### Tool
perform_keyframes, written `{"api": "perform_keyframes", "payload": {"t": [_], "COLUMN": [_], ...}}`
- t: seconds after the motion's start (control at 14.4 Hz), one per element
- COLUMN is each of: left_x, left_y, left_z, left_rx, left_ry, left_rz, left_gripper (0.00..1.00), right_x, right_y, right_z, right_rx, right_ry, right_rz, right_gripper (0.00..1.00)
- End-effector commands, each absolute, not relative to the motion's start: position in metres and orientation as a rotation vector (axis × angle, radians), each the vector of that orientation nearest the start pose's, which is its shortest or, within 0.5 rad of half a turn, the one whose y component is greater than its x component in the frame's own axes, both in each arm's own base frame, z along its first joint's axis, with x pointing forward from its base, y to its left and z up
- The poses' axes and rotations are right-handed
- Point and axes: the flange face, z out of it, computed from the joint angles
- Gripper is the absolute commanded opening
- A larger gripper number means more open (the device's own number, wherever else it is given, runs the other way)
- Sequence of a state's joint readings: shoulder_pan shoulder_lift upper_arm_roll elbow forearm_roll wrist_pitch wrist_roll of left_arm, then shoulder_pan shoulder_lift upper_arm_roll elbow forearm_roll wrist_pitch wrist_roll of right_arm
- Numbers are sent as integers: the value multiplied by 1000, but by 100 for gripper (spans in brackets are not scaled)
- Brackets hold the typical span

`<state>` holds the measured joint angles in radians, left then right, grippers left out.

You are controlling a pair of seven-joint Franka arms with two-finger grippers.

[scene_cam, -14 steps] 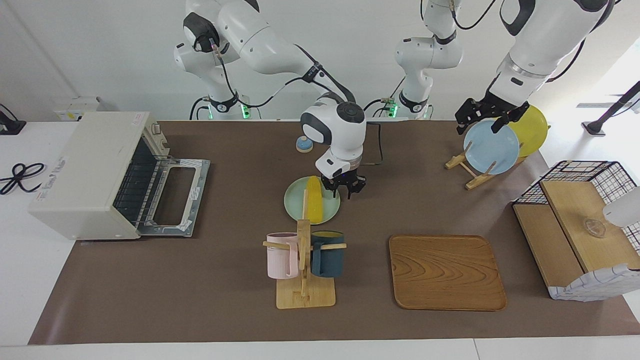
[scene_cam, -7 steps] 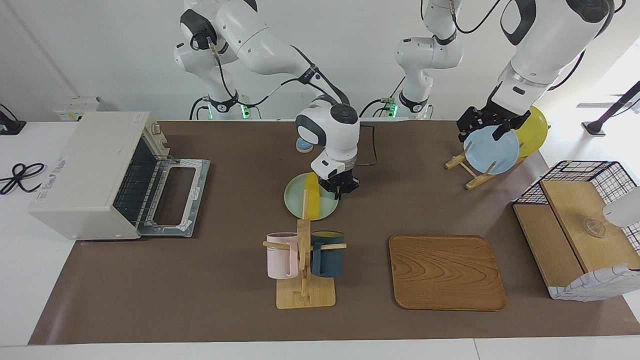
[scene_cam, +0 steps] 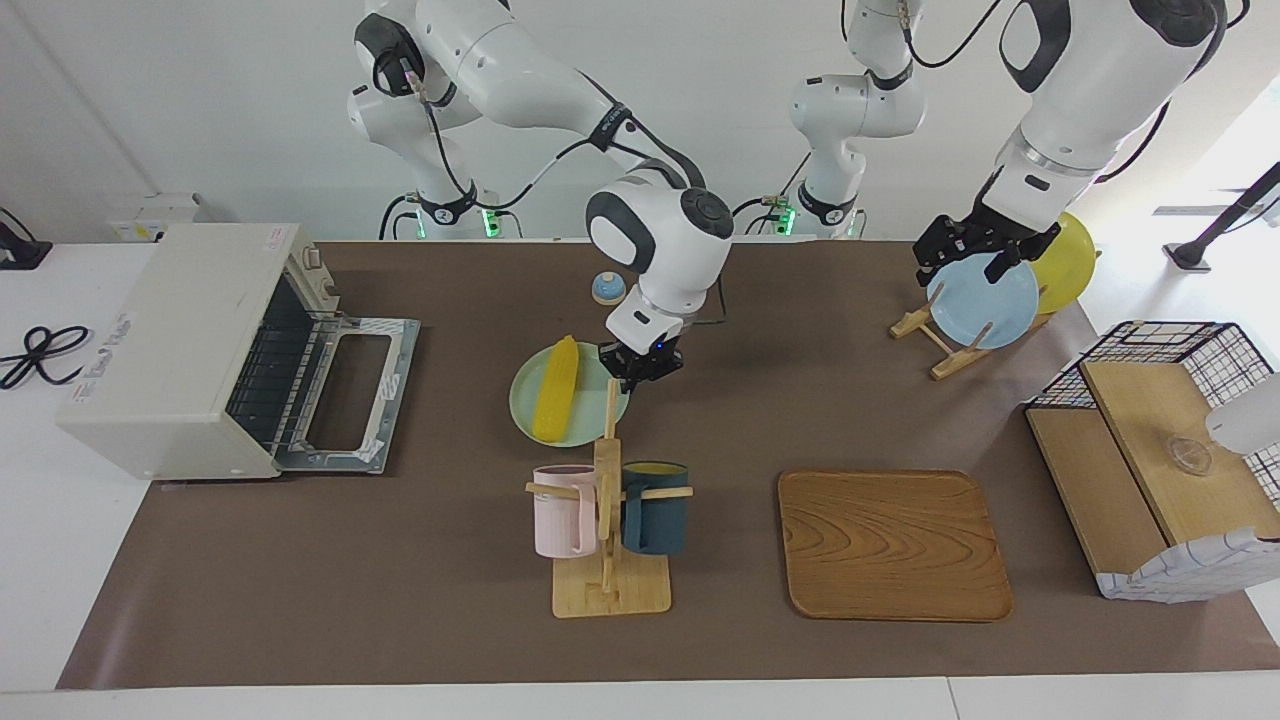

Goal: Put corn in oven
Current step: 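Carry the corn with the right gripper into the open oven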

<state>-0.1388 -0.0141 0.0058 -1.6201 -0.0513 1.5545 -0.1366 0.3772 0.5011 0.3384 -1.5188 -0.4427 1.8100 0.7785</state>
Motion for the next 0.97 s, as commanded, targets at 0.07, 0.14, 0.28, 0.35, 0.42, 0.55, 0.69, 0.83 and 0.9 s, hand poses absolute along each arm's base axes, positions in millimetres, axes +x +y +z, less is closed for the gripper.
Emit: {"api": "perform_keyframes", "payload": {"t": [0.07,0.14,0.28,0.35,0.42,0.55,0.69,0.83,0.9], "left_x": [543,543,544,544,544,545,545,545,544], "left_y": [-70,-69,-67,-67,-67,-66,-66,-66,-65], "left_z": [613,612,612,612,611,608,603,604,604], "left_rx": [-3167,-3168,-3168,-3168,-3163,-3150,-3150,-3149,-3150], "left_ry": [58,88,98,97,104,104,108,111,106], "left_rz": [97,92,89,89,91,82,82,86,84], "left_gripper": [100,100,100,100,100,100,100,100,100], "right_x": [581,579,573,568,567,566,565,563,562], "right_y": [282,258,205,174,145,101,62,27,10], "right_z": [402,406,416,421,424,427,418,414,411], "right_rx": [-3492,-3509,-3537,-3552,-3554,-3531,-3491,-3468,-3445], "right_ry": [-82,-86,-94,-86,-89,-100,-62,-58,-45], "right_rz": [-17,3,58,100,149,225,307,359,381], "right_gripper": [0,0,0,0,0,0,0,0,0]}}
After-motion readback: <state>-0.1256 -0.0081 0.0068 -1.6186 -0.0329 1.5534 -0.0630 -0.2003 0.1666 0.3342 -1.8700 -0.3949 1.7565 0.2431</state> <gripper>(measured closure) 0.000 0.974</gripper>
